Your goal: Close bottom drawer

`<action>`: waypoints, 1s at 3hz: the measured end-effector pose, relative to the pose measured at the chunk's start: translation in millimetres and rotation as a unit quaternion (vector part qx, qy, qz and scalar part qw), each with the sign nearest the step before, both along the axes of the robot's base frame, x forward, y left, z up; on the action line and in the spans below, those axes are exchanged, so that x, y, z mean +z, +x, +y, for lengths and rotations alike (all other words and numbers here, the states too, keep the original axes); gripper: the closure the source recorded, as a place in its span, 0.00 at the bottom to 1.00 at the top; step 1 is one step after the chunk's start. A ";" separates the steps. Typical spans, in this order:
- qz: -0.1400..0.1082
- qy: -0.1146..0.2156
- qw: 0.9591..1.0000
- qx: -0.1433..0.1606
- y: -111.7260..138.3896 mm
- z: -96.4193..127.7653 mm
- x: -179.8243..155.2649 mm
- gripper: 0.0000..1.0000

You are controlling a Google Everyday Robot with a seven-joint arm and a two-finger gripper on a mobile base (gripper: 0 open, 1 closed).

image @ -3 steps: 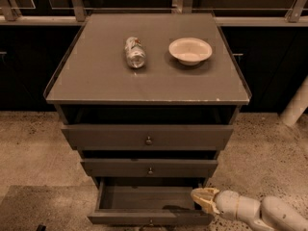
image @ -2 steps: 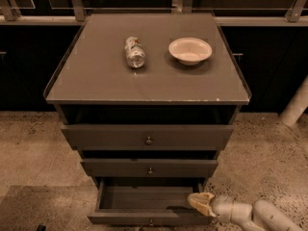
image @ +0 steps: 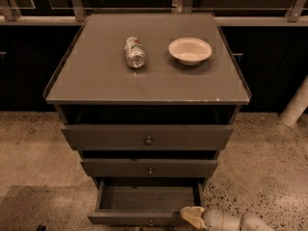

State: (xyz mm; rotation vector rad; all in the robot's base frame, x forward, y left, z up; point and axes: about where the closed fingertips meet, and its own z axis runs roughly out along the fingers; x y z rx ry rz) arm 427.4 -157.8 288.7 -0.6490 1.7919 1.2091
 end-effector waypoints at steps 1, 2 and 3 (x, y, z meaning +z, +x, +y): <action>0.004 -0.002 1.000 0.002 0.3 3.3 -0.5 1.00; 0.048 0.017 0.999 -0.008 -12.3 12.6 -32.4 1.00; 0.103 0.029 0.994 -0.020 -21.3 22.1 -76.2 1.00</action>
Offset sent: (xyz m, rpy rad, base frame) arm -0.0322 0.0221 -0.0834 0.0921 0.2351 -0.0547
